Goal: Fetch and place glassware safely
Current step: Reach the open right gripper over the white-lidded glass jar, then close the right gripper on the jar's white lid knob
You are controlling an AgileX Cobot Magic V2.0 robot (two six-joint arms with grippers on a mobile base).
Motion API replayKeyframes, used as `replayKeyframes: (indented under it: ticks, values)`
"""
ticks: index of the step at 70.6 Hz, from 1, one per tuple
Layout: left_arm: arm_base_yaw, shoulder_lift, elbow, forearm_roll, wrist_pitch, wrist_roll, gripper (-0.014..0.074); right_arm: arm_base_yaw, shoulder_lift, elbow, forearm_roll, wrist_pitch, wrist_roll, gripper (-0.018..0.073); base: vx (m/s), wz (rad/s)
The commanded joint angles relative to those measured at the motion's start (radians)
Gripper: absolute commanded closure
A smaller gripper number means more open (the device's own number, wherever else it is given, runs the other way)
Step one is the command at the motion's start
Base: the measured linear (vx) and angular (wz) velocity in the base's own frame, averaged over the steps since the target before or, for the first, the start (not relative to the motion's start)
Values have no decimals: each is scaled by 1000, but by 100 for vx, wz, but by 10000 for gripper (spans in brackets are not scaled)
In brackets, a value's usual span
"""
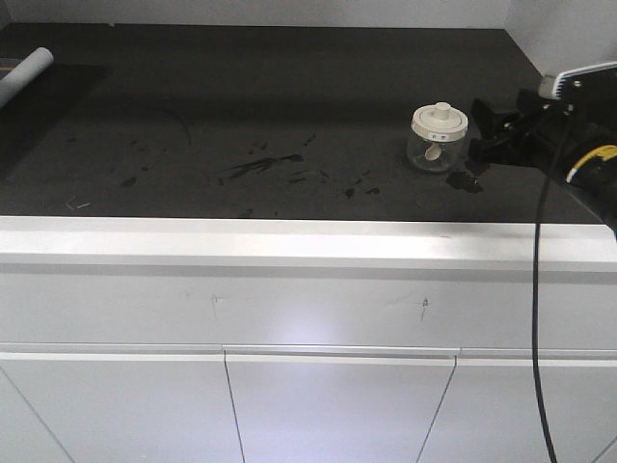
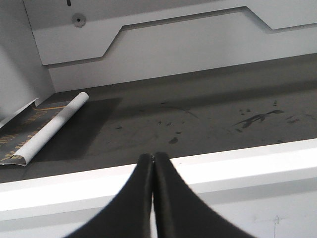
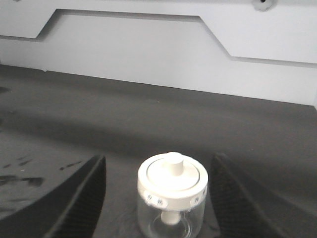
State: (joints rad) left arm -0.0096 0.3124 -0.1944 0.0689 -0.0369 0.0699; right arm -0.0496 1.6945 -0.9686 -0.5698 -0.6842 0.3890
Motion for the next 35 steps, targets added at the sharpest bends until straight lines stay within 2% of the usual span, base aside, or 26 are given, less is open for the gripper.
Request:
replayKeyframes:
  ticks: [1,23,35]
  values:
    - [-6,7,-27,-10,-72,-10,603,-4,39,-106,8,-95,-3,110,0,0]
    - [-6,7,-27,-10,-72,-10,603,13,255,-369,1,-89,19,110,0,0]
    - [-6,7,-27,-10,-72,-10,603,46,344,-496,-33,-1,47,110,0,0]
